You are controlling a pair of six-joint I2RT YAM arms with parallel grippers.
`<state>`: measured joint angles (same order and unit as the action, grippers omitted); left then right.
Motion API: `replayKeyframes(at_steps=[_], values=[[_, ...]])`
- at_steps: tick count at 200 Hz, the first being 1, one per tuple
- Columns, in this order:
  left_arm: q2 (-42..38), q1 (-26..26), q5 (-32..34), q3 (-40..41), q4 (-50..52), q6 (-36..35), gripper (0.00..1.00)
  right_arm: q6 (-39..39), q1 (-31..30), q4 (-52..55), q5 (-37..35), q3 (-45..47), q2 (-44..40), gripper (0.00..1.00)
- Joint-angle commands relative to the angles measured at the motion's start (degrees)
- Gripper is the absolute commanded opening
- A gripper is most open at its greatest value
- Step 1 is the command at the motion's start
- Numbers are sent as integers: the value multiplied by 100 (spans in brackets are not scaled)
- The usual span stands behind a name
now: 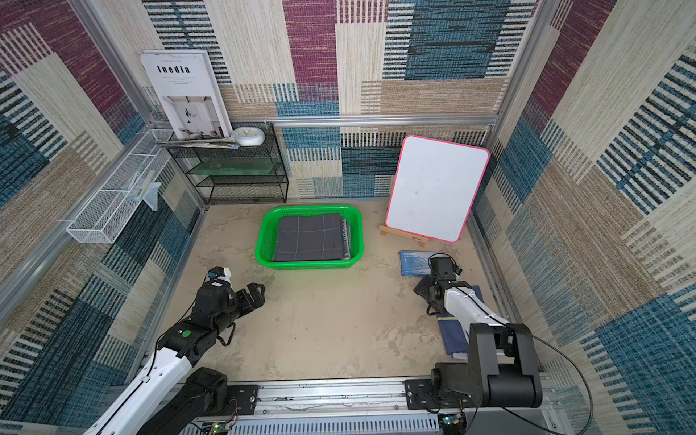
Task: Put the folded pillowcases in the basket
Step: Move the pillowcase to the center of the board.
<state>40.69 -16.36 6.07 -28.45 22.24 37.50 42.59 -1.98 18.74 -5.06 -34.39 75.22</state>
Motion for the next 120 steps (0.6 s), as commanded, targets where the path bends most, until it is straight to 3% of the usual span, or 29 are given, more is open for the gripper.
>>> replayKeyframes(at_steps=[1,40,62,85,120], values=[[51,1,318,46,-97,-10,99,-5,-345,93,71,-97,-48,81],[184,2,449,38,-126,34,99,106,-1062,278,55,-431,102,81],[172,2,440,19,-82,0,99,-20,-1090,509,-293,-738,192,81],[120,1,388,56,-113,-1,99,-359,-879,849,-790,-1113,368,82],[174,1,294,59,-171,20,99,-624,-241,579,-540,-1081,546,82]])
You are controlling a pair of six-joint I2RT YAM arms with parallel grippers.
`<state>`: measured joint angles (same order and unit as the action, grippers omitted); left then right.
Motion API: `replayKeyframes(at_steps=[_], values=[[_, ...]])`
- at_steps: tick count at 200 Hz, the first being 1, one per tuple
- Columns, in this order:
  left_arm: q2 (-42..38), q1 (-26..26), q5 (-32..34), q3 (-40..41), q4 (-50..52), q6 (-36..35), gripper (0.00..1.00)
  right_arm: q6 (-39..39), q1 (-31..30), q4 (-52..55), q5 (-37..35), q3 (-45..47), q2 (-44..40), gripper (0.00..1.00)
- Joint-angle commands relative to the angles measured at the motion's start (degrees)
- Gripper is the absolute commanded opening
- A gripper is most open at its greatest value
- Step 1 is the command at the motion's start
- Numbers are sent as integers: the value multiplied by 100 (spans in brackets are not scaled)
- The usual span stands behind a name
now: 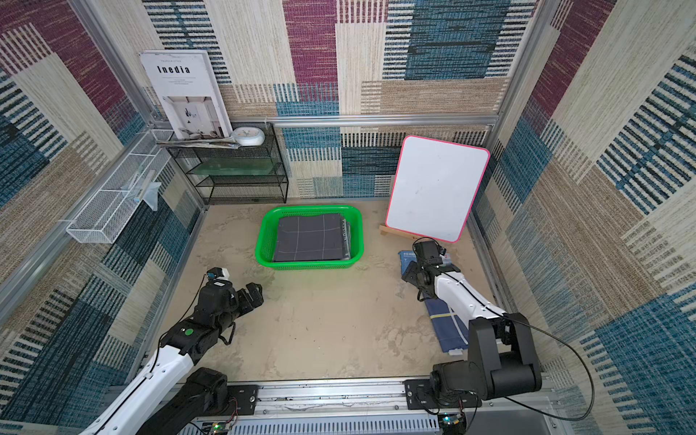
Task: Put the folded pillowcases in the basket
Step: Move the pillowcase to the center of the board.
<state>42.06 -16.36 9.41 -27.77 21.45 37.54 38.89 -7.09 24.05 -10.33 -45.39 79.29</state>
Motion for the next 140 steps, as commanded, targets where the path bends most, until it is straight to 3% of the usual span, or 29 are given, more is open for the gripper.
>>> replayKeyframes(at_steps=[1,68,140], values=[[38,1,-42,-14,-91,16,99,-257,283,43,0,15,157,82],[-40,1,121,-55,22,-82,99,-45,143,-470,816,484,671,79],[35,11,219,-54,13,-88,99,824,-1709,-906,1227,574,617,78]])
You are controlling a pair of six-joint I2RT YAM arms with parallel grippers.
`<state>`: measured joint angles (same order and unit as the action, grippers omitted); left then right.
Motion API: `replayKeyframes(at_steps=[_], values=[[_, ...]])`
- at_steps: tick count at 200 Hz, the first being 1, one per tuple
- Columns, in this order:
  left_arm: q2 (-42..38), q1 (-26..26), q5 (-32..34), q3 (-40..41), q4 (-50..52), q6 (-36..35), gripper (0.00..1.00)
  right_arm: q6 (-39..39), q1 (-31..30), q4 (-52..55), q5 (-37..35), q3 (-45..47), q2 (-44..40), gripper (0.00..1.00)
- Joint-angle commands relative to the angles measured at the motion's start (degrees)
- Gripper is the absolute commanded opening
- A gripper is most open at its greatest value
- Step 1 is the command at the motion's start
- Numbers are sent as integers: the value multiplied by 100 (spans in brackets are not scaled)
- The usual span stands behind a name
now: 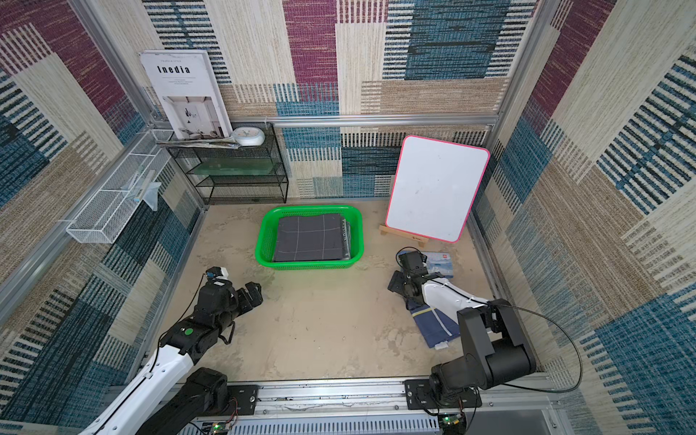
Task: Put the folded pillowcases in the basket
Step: Move the pillowcase to the center of the board.
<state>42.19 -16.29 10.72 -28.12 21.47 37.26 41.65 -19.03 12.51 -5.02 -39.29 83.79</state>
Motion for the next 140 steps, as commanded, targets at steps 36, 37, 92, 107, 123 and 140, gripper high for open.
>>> replayKeyframes(at_steps=[36,37,92,107,123,140], values=[[169,5,32,-83,-12,-146,99,579,-1928,328,719,-809,712,78],[172,4,25,-86,-12,-147,99,567,-1951,360,711,-826,732,78],[287,3,-79,-92,-66,-175,99,80,-2679,1436,-449,-1649,659,80],[344,3,-146,-90,-125,-163,99,-32,-2483,1447,-743,-1511,459,81],[424,3,-210,-119,-153,-161,99,-78,-2165,1375,-666,-1456,457,81],[465,3,-246,-143,-127,-172,99,-83,-2027,1269,-612,-1483,623,81]])
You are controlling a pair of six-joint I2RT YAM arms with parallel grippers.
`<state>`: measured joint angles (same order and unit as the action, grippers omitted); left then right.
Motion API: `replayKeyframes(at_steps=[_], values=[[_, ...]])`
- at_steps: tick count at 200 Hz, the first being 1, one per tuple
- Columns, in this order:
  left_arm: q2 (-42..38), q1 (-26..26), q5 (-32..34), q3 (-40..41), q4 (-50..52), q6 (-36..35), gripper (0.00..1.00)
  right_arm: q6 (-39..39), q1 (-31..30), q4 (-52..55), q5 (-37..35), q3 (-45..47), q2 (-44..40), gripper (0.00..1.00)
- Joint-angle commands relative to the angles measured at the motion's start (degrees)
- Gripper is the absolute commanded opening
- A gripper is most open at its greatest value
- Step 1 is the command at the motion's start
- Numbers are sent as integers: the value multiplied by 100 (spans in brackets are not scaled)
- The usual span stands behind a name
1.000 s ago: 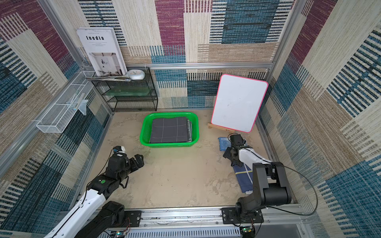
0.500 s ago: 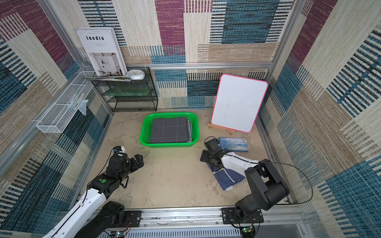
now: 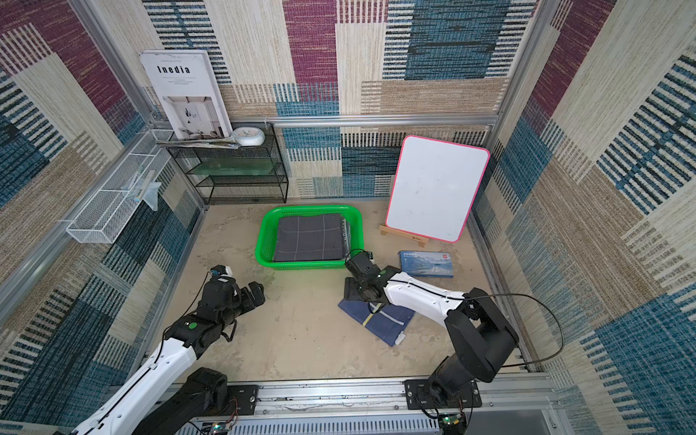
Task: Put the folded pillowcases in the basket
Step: Move the pillowcase to the center of the board.
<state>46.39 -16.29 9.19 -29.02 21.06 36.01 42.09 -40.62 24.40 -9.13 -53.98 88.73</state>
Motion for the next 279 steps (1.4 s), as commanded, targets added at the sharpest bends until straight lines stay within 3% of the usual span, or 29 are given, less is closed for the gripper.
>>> replayKeyframes(at_steps=[1,40,93,130,184,227,279], values=[[45,3,-93,-57,-81,-49,99,-129,133,76,-202,-16,141,81],[-104,4,-45,-26,-23,-101,99,-106,69,-190,-24,-122,766,79],[12,3,-97,-23,-74,-67,99,-668,-893,-502,382,-583,1345,79],[46,3,-104,-13,-106,-64,99,-886,-1457,-183,248,-1325,1683,79],[115,4,-240,-25,-149,-85,99,-940,-1318,230,-796,-995,1199,80],[503,3,-655,-112,-321,-133,99,-869,-1298,-22,-415,-810,1480,80],[866,3,-759,-245,-281,-173,97,-1018,-1607,-160,-37,-1692,2279,79]])
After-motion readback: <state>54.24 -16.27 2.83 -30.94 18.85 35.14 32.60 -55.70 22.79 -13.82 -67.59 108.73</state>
